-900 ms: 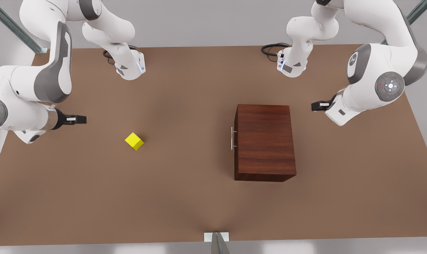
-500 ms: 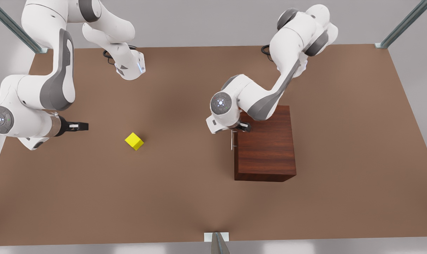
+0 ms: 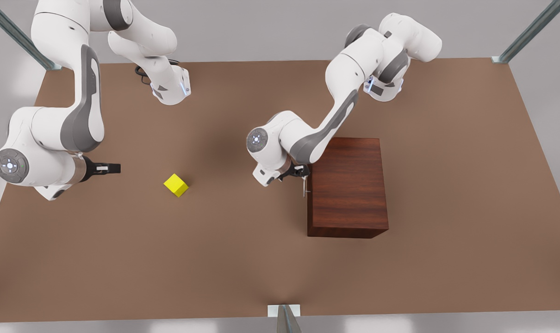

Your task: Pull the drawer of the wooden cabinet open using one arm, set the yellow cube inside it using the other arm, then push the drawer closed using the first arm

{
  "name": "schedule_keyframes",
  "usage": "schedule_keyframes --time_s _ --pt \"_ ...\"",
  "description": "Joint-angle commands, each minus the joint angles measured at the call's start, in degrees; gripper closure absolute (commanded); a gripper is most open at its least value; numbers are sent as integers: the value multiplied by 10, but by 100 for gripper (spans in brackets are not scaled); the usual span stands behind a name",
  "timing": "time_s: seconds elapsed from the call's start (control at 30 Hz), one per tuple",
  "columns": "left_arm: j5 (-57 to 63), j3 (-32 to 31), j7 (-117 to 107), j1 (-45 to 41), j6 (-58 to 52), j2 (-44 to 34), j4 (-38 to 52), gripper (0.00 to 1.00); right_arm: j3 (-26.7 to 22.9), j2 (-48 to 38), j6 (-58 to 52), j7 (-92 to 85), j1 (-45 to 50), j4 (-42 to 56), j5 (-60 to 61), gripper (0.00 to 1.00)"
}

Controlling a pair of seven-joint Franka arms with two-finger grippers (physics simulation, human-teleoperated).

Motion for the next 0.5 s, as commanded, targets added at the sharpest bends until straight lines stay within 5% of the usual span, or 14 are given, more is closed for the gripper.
schedule_keyframes --time_s 0.0,0.2,0.47 --pt "1 7 -179 1 10 4 2 0 0 0 3 -2 0 -1 -1 0" --pt "-8 10 -179 2 19 15 7 0 1 13 48 -2 0 -42 2 0" --pt "-10 10 -175 4 17 24 4 0 6 23 309 130 66 -231 25 0"
